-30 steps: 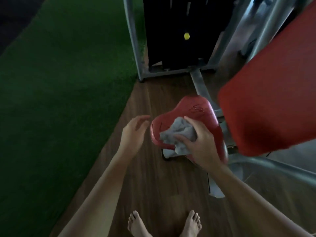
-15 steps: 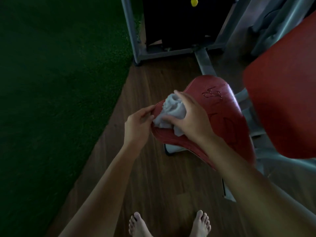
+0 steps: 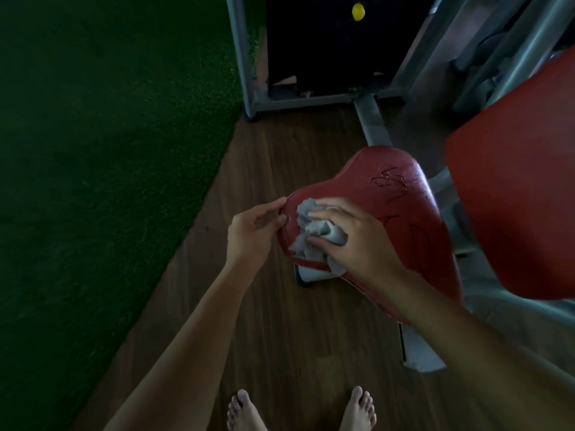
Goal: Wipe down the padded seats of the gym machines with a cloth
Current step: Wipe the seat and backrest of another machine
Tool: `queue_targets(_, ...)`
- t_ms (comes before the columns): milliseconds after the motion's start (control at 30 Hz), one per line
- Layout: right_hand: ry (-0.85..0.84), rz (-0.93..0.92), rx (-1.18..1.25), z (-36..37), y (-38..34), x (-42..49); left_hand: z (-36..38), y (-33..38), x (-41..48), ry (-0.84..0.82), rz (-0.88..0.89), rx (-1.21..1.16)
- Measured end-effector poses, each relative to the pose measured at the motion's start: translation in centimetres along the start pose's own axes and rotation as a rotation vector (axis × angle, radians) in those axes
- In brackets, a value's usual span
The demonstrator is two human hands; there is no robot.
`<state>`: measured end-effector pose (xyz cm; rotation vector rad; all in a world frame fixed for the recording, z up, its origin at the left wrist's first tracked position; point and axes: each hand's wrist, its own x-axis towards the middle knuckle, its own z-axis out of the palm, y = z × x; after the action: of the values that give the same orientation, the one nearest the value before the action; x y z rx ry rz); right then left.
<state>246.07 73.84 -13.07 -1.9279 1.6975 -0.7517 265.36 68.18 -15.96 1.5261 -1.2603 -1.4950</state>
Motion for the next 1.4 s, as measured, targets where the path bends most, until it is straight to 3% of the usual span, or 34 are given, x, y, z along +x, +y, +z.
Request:
queue_targets(167, 0.03, 0.065, 0.002, -0.1, 0.0, 3.1, -0.3, -0.1, 0.4, 0.016, 0.024, 0.073)
queue_targets(367, -0.187, -0.054, -0.084, -1.5, 0.6, 0.8, -0.1, -0.3, 0.5, 0.034, 0.029, 0.069)
queue_targets(533, -0.043, 0.082, -0.092, -1.2, 0.7, 3.9, -0.2, -0.3, 0.5, 0.02, 0.028, 0.097)
queue_targets(700, -0.215, -0.041, -0.112, -1.3, 0.2, -1.8, -0.1, 0.1, 0.4, 0.035, 0.043, 0.095)
queue_targets(933, 0.107, 0.207, -0.064, -0.2, 0.2, -2.2, 0.0, 0.2, 0.4, 0.053, 0.097, 0.232)
queue_targets(1033, 0.123, 0.221, -0.061, 0.1, -0.2, -2.5, 1.2, 0.8, -0.4, 0.074, 0.218, 0.453)
queue_targets(1200, 0.124, 0.245, -0.029, -1.1, 0.6, -4.9, 6.2, 3.8, -1.9, -0.11, 0.089, 0.376)
queue_targets(1400, 0.156, 0.311, -0.064, -2.4, 2.8, -7.5, 8.2, 2.6, -0.8, 0.036, 0.203, 0.777)
